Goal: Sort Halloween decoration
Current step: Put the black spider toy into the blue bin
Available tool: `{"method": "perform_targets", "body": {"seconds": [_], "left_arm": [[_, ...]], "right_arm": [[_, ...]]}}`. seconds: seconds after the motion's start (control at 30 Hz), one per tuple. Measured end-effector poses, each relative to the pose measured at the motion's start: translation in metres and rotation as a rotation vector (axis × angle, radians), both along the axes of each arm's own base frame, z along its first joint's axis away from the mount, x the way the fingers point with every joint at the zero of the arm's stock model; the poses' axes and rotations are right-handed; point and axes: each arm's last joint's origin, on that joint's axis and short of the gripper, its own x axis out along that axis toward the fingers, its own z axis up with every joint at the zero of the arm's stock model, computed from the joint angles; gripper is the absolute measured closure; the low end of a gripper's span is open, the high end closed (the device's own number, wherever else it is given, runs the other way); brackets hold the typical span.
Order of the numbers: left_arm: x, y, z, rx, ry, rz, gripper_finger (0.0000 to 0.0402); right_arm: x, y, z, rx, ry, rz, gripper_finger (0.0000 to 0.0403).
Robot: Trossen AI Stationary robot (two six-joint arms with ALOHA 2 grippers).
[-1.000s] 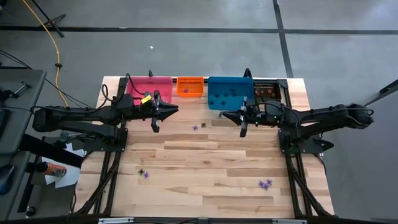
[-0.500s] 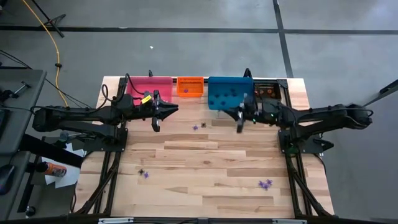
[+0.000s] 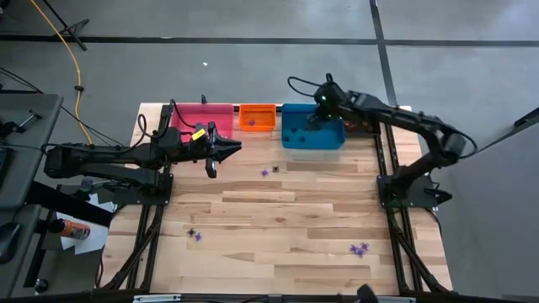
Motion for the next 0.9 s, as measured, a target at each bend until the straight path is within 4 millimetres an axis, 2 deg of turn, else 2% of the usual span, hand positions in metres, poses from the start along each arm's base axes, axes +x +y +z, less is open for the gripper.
{"method": "perform_targets", "body": {"seconds": [0.13, 0.2, 0.4, 0.6, 0.9], "left_arm": [[0.000, 0.000, 0.000, -0.001, 0.000, 0.000, 0.0351], [0.000, 0.000, 0.000, -0.001, 0.000, 0.000, 0.0351], [0.000, 0.000, 0.000, -0.001, 0.000, -0.003, 0.0351], [0.000, 0.000, 0.000, -0.001, 0.000, -0.003, 0.0351], [0.000, 0.000, 0.000, -0.001, 0.001, -0.003, 0.0351]], "right_arm": [[-0.012, -0.029, -0.040, 0.153, 0.181, -0.081, 0.0403], [-0.016, -0.039, -0.059, 0.234, 0.247, -0.067, 0.0403], [-0.012, -0.052, -0.097, 0.333, 0.364, 0.047, 0.0403], [-0.009, -0.055, -0.117, 0.373, 0.419, 0.071, 0.0403], [-0.010, -0.056, -0.118, 0.340, 0.459, 0.074, 0.0395]]}}
